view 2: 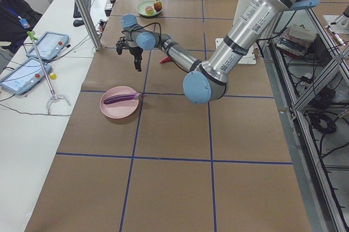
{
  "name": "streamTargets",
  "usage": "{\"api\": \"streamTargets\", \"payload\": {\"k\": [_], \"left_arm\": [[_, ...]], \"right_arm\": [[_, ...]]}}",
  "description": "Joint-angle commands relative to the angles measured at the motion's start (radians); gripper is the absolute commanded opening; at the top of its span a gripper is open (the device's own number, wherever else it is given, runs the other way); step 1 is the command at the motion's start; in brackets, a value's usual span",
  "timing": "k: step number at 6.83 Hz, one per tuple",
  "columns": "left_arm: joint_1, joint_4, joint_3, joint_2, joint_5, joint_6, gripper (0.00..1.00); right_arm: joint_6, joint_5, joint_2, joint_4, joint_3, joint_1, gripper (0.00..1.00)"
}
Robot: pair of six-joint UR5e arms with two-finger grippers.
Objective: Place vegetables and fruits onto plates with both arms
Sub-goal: 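Carry the eggplant with the left gripper onto the pink plate and release, then move the left gripper down to the red chili pepper and grasp it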
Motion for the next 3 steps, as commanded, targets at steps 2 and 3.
{"api": "streamTargets", "payload": {"k": [2, 3], "left_arm": [[0.233, 0.030, -0.085, -0.024, 0.212, -0.217, 1.00], [0.291, 0.035, -0.076, -0.032, 0.252, -0.219, 1.00]], "right_arm": [[0.009, -0.003, 0.006, 0.000, 0.002, 0.000, 1.00], [0.010, -0.003, 0.006, 0.000, 0.002, 0.000, 1.00]]}}
